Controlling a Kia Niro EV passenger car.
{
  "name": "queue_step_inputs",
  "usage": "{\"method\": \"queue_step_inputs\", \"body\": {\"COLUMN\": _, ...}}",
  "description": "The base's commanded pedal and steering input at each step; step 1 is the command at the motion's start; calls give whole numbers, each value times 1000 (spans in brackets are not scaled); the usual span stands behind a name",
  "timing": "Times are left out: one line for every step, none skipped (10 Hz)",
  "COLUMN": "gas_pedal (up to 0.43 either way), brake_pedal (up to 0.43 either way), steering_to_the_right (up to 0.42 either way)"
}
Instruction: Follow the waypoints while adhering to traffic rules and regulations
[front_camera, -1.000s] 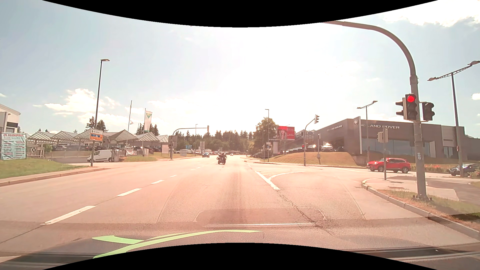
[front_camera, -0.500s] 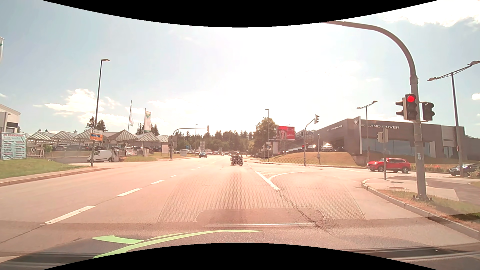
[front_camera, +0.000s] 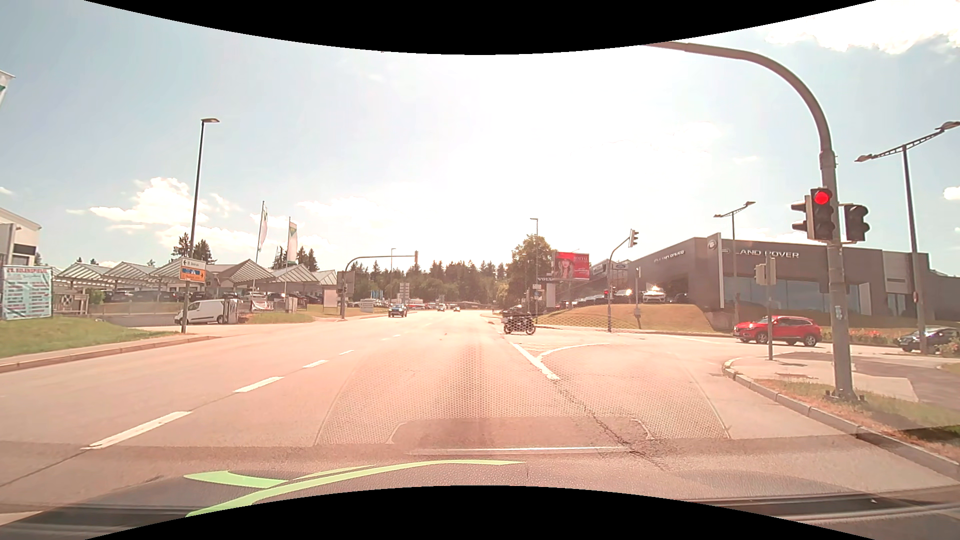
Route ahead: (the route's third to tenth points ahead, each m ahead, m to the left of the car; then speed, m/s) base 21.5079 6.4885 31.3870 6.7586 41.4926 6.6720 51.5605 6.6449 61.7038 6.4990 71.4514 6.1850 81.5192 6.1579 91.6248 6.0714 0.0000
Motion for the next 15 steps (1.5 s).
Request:
{"method": "queue_step_inputs", "body": {"gas_pedal": 0, "brake_pedal": 244, "steering_to_the_right": -9}}
{"method": "queue_step_inputs", "body": {"gas_pedal": 0, "brake_pedal": 244, "steering_to_the_right": -9}}
{"method": "queue_step_inputs", "body": {"gas_pedal": 0, "brake_pedal": 244, "steering_to_the_right": -8}}
{"method": "queue_step_inputs", "body": {"gas_pedal": 0, "brake_pedal": 244, "steering_to_the_right": -9}}
{"method": "queue_step_inputs", "body": {"gas_pedal": 0, "brake_pedal": 244, "steering_to_the_right": -9}}
{"method": "queue_step_inputs", "body": {"gas_pedal": 0, "brake_pedal": 250, "steering_to_the_right": -8}}
{"method": "queue_step_inputs", "body": {"gas_pedal": 0, "brake_pedal": 250, "steering_to_the_right": -8}}
{"method": "queue_step_inputs", "body": {"gas_pedal": 0, "brake_pedal": 244, "steering_to_the_right": -8}}
{"method": "queue_step_inputs", "body": {"gas_pedal": 0, "brake_pedal": 244, "steering_to_the_right": -8}}
{"method": "queue_step_inputs", "body": {"gas_pedal": 0, "brake_pedal": 250, "steering_to_the_right": -8}}
{"method": "queue_step_inputs", "body": {"gas_pedal": 0, "brake_pedal": 244, "steering_to_the_right": -8}}
{"method": "queue_step_inputs", "body": {"gas_pedal": 0, "brake_pedal": 244, "steering_to_the_right": -8}}
{"method": "queue_step_inputs", "body": {"gas_pedal": 0, "brake_pedal": 250, "steering_to_the_right": -8}}
{"method": "queue_step_inputs", "body": {"gas_pedal": 0, "brake_pedal": 250, "steering_to_the_right": -9}}
{"method": "queue_step_inputs", "body": {"gas_pedal": 0, "brake_pedal": 244, "steering_to_the_right": -8}}
